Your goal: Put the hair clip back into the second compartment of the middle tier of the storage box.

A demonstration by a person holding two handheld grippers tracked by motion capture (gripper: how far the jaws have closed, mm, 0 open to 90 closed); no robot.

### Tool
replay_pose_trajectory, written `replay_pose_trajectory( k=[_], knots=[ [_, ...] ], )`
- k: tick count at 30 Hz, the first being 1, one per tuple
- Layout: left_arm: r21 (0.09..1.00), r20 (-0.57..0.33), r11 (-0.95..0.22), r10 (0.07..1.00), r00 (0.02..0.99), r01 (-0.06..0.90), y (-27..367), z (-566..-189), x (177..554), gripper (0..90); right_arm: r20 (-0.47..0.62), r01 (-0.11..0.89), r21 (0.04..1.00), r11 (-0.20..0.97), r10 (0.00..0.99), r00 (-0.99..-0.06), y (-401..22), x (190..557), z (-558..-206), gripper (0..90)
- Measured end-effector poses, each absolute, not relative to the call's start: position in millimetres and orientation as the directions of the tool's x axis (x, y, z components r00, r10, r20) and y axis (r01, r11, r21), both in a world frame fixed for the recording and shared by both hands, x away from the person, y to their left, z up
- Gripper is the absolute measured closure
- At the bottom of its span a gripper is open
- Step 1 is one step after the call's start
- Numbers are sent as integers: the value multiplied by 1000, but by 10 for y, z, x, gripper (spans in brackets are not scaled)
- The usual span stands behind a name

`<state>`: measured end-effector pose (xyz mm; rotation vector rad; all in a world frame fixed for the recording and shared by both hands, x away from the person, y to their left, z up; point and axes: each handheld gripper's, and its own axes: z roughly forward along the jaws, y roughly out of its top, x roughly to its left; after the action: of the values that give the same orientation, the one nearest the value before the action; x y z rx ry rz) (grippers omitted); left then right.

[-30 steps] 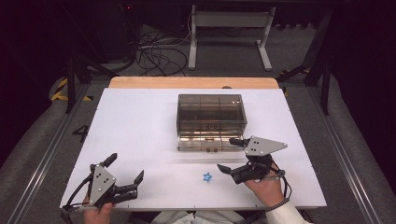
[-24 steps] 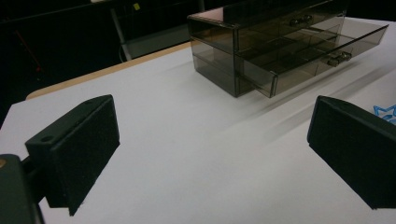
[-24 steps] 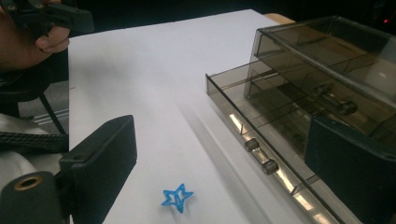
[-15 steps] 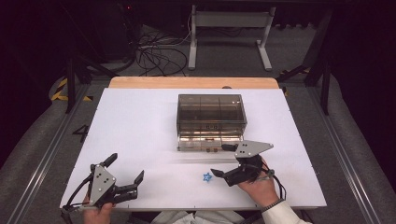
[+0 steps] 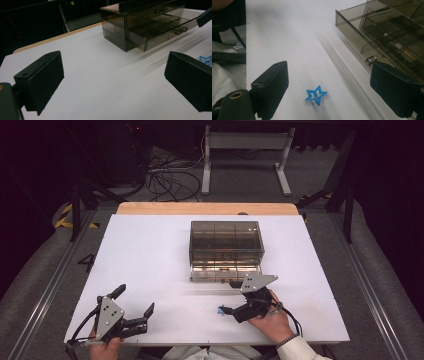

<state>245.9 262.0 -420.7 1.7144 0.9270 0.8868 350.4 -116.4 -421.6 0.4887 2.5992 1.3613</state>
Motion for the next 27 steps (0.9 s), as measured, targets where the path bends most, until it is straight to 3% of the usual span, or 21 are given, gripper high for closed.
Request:
replay_pose_trajectory(
  k=[27],
  knots=[
    [950,143,-250,881,450,189,2617,-4210,2464,31,0,205,706,678,290,-957,-989,3502,-4433,225]
  ],
)
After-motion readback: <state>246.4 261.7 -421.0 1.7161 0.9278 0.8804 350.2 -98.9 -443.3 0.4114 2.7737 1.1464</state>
